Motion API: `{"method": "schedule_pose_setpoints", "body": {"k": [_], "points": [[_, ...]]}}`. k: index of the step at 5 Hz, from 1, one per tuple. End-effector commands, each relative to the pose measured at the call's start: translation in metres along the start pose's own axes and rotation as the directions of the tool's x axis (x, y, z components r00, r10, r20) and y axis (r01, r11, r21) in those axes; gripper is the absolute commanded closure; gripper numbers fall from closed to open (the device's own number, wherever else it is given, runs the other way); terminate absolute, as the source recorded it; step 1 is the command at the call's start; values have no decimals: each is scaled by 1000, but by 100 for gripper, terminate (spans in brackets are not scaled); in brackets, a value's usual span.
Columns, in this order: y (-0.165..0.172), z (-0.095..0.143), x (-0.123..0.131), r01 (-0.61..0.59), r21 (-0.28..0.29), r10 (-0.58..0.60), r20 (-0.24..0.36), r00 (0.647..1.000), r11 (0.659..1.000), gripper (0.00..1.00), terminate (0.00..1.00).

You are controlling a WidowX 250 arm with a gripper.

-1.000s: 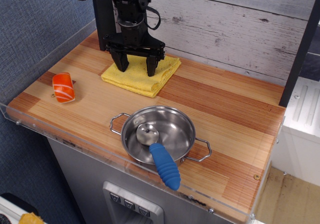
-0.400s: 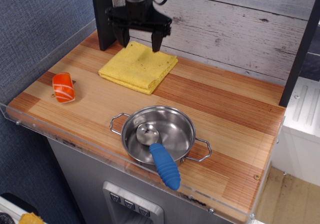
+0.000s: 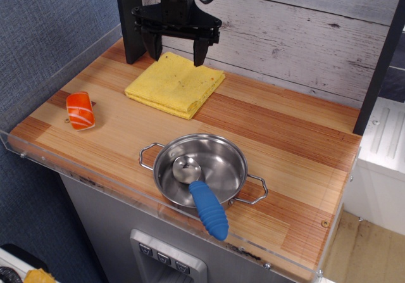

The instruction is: PICK UP THE YELLOW TOWEL AND PUT ANOTHER SIDE OF THE TABLE

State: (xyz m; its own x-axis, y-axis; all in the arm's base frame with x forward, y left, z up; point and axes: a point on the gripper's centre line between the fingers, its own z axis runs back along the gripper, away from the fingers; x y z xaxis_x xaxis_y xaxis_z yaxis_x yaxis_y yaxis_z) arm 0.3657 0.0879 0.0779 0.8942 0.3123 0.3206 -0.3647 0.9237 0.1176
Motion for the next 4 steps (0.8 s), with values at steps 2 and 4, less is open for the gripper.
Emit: {"method": "schedule_pose_setpoints", "body": {"k": [2,4], "points": [[40,32,-80,-128,-2,127,-86,988,992,0,0],[64,22,-128,-134,-96,125,-92,988,986,0,0]]}}
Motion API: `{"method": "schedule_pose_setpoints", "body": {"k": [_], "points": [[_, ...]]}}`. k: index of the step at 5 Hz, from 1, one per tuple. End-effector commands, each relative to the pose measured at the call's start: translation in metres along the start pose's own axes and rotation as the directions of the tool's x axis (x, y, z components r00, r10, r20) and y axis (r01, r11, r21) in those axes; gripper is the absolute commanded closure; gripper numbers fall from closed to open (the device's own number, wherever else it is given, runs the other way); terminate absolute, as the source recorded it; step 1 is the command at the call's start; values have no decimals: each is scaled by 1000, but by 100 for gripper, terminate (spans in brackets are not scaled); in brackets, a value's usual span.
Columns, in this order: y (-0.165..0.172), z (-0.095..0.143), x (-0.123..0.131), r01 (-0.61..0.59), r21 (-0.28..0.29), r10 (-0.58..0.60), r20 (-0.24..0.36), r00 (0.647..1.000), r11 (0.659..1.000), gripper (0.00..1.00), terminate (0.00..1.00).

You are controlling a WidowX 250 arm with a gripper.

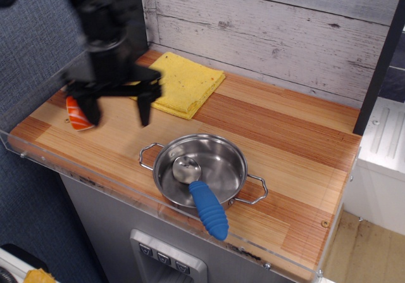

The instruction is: PICK UP THE YELLOW TOWEL AND PUT ANOTHER SIDE OF THE TABLE

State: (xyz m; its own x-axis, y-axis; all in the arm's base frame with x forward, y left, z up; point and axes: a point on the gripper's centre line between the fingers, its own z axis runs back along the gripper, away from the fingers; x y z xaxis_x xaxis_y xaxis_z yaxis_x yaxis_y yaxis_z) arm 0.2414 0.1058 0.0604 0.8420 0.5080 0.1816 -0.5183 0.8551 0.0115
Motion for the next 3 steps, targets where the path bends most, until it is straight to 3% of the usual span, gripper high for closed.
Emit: {"method": "schedule_pose_setpoints", "body": {"k": [1,2,3], "points": [[9,4,-32,103,-37,-97,123,988,994,0,0],[9,4,-32,103,-37,-97,123,988,994,0,0],[9,4,-32,103,-37,-97,123,988,994,0,100]]}}
